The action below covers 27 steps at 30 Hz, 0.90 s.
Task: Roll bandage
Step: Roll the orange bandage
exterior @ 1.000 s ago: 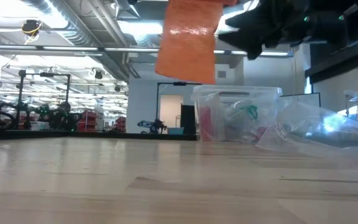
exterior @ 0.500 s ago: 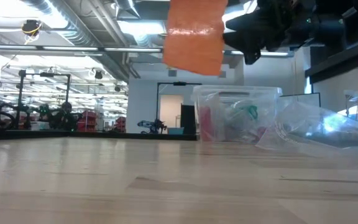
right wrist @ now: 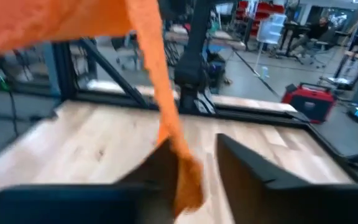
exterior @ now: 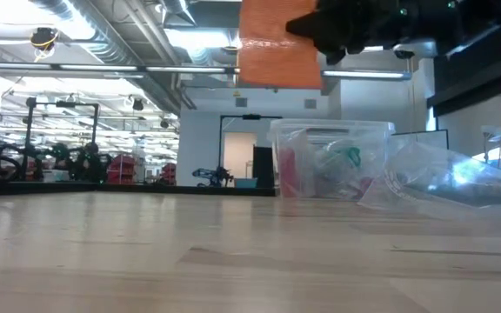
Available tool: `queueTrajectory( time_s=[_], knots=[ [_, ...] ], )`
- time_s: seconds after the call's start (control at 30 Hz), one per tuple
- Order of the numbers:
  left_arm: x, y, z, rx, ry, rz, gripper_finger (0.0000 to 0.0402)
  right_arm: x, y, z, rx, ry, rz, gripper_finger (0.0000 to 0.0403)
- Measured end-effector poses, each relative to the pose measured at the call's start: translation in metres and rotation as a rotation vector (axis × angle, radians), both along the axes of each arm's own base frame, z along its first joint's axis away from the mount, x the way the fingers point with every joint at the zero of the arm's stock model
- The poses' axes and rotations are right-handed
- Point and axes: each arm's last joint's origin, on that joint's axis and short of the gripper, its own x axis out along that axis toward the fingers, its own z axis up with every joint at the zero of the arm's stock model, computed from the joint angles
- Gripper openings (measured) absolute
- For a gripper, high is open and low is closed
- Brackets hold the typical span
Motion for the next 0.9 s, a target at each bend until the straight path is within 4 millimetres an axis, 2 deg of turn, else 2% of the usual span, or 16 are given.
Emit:
queueTrajectory(
  time_s=[0.07,0.13,0.23,0.33,0.57,0.77,0.9],
  knots=[
    [-0.001,-0.004,-0.002,-0.010,0.017,-0.015,0.0010,-0.004,-0.001,0.005,-0.036,0.017,-0.008,0.0040],
    [-0.003,-0.009,-0.003,-0.021,0.029,-0.033,0.0010,-0.011,-0.001,0.010,-0.063,0.033,-0.024,0.0012],
    [-0.005,-0.014,-0.008,-0.023,0.077,-0.050,0.0010,-0.022,-0.003,0.019,-0.078,0.044,-0.060,0.0019],
    [-0.007,-0.015,-0.015,-0.052,0.125,-0.047,0.0010,-0.031,-0.005,0.030,-0.124,0.020,-0.102,0.0008],
    [-0.009,-0.014,-0.025,-0.097,0.227,-0.070,0.0010,-0.046,-0.007,0.052,-0.225,-0.092,-0.120,0.0006],
    [-0.006,-0.014,-0.024,-0.148,0.226,-0.213,0.0010,-0.045,-0.010,0.053,-0.268,-0.103,-0.133,0.0008],
    [-0.004,-0.014,-0.019,-0.148,0.188,-0.287,0.0010,-0.039,-0.013,0.045,-0.268,-0.063,-0.125,0.0004]
  ],
)
